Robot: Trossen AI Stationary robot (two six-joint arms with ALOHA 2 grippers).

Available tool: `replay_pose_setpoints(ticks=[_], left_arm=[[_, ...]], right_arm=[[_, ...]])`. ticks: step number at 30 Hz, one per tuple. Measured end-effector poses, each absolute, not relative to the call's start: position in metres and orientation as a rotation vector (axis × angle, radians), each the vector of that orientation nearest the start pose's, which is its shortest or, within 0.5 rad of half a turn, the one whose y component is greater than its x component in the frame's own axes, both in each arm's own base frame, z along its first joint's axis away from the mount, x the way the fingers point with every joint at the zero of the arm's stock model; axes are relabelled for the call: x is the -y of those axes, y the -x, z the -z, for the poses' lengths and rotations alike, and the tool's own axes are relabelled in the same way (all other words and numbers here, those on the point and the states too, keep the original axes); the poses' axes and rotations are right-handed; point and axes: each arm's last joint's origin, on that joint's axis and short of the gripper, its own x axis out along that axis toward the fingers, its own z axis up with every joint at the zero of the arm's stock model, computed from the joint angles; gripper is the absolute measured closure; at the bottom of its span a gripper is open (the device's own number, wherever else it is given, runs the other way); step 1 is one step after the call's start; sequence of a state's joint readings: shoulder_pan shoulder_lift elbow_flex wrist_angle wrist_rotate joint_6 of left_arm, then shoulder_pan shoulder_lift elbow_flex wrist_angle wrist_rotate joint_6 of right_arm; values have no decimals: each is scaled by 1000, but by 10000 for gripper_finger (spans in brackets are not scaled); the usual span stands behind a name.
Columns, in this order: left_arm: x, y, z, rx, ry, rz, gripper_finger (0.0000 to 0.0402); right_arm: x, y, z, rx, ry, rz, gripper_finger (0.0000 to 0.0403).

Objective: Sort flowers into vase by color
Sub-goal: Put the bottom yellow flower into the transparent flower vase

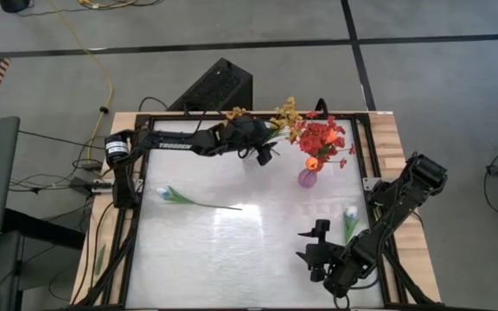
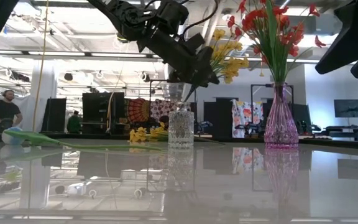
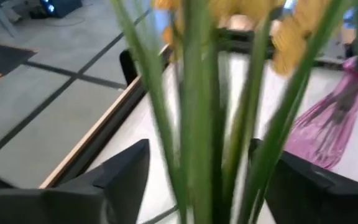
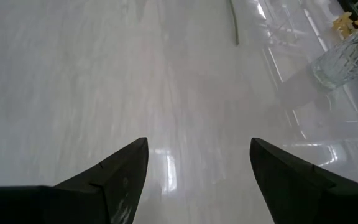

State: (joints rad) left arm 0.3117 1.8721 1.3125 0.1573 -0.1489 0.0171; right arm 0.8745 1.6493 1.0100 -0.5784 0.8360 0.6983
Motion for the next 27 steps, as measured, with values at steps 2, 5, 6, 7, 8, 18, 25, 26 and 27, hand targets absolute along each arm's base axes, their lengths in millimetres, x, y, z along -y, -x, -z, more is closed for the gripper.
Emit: replay_pose_setpoints(ticks=[2, 5, 6, 7, 8, 18, 25, 26, 27], left_arm=[[-135, -404, -237, -422, 21, -459, 174], [-135, -403, -235, -444, 30, -470, 250], [-135, -403, -235, -448, 35, -470, 278], [-135, -403, -235, -447, 42, -469, 310], [-134, -403, -236, -443, 51, -463, 342], [-121, -397, -243, -414, 48, -475, 400], [-106, -374, -241, -272, 59, -540, 401], [-104, -370, -238, -230, 71, -544, 401], [-102, -366, -235, -180, 82, -548, 401]], right_arm=[[-219, -211, -187, -738, 260, 234, 97], [-219, -210, -187, -740, 263, 234, 97], [-219, -210, -187, -740, 263, 234, 97], [-219, -210, -187, -740, 262, 234, 97], [-219, -210, -187, -740, 263, 234, 97], [-220, -210, -187, -737, 250, 231, 97], [-224, -206, -187, -732, 252, 211, 97], [-225, -205, -187, -732, 254, 209, 97], [-225, -205, -187, -731, 255, 205, 97]])
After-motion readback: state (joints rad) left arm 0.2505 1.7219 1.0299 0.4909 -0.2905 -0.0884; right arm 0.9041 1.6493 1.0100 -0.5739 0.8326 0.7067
